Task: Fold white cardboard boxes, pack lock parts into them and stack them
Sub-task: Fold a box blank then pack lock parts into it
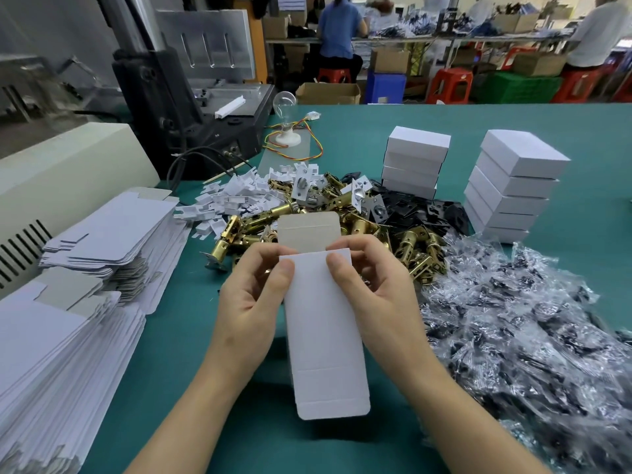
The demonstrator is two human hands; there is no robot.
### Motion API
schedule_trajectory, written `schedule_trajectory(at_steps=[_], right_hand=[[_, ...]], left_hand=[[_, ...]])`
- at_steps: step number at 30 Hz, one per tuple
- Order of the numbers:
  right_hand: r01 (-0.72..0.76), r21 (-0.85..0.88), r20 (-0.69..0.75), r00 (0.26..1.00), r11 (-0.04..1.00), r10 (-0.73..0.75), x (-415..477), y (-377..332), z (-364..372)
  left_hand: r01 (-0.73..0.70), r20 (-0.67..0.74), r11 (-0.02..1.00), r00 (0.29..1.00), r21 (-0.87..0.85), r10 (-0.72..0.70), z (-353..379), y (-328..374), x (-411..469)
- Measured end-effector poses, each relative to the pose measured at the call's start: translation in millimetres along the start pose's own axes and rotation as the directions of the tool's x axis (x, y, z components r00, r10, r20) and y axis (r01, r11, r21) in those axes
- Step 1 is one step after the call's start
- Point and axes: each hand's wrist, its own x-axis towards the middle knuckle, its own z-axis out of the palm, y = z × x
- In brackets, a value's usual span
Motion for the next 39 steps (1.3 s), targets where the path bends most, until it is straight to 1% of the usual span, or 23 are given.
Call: schedule_trajectory(at_steps=[5, 9, 13, 17, 19, 20, 22, 26, 28, 30, 35, 39], right_hand=[[-0.022, -0.022, 0.010, 1.000, 1.000, 0.022, 1.1, 1.7, -1.0], [-0.035, -0.021, 0.016, 0.999, 0.999, 0.035, 1.4, 3.0, -1.2], [-0.039, -0.020, -0.007, 0.999, 0.999, 0.039, 1.8, 4.5, -1.5], [-0.081, 0.047, -0.056, 0.995, 0.996, 0.084, 3.1, 4.7, -3.3], [-0.066, 0.010, -0.032, 0.997, 0.998, 0.066, 3.7, 4.1, -4.3], [-0.060, -0.003, -0.017, 0.998, 0.998, 0.060, 3.6, 4.0, -4.5], [-0.043, -0.042, 0.013, 0.999, 0.998, 0.044, 3.0, 4.3, -3.8], [-0.011, -0.137, 0.051, 0.999, 0.990, 0.018, 0.8, 5.0, -2.1], [-0.007, -0.159, 0.047, 0.999, 0.987, 0.014, 1.3, 5.1, -3.4], [-0.016, -0.173, 0.059, 0.998, 0.985, 0.027, 2.0, 5.5, -5.3], [-0.042, -0.163, 0.114, 0.992, 0.986, 0.061, 1.5, 6.2, -4.1], [-0.066, -0.133, 0.140, 0.986, 0.989, 0.085, 1.9, 8.6, -4.5]], left_hand=[[-0.068, 0.012, 0.994, 0.998, 0.088, 0.067, 1.2, -0.3, 1.4], [-0.147, -0.016, 0.972, 0.988, 0.185, 0.153, 0.3, 1.5, 0.3], [-0.171, -0.025, 0.975, 0.984, 0.138, 0.176, 1.7, 2.3, -2.4], [-0.170, 0.012, 0.967, 0.985, 0.189, 0.171, -1.6, 4.3, -1.2], [-0.145, 0.024, 0.973, 0.989, 0.179, 0.143, -2.4, 4.8, -1.7], [-0.113, 0.029, 0.983, 0.994, 0.146, 0.110, -2.3, 5.2, -2.0], [-0.032, 0.044, 0.998, 0.999, 0.062, 0.030, -2.4, 5.1, -1.0], [0.117, 0.109, 0.993, 0.987, -0.010, -0.116, -6.6, 5.6, 3.6], [0.184, 0.165, 0.983, 0.970, -0.011, -0.180, -8.9, 6.5, 5.2], [0.221, 0.208, 0.975, 0.954, 0.005, -0.217, -11.1, 6.0, 5.7], [0.231, 0.178, 0.972, 0.956, 0.035, -0.233, -15.3, 6.1, 7.1], [0.313, 0.122, 0.950, 0.942, 0.010, -0.311, -14.0, 4.3, 6.0]])
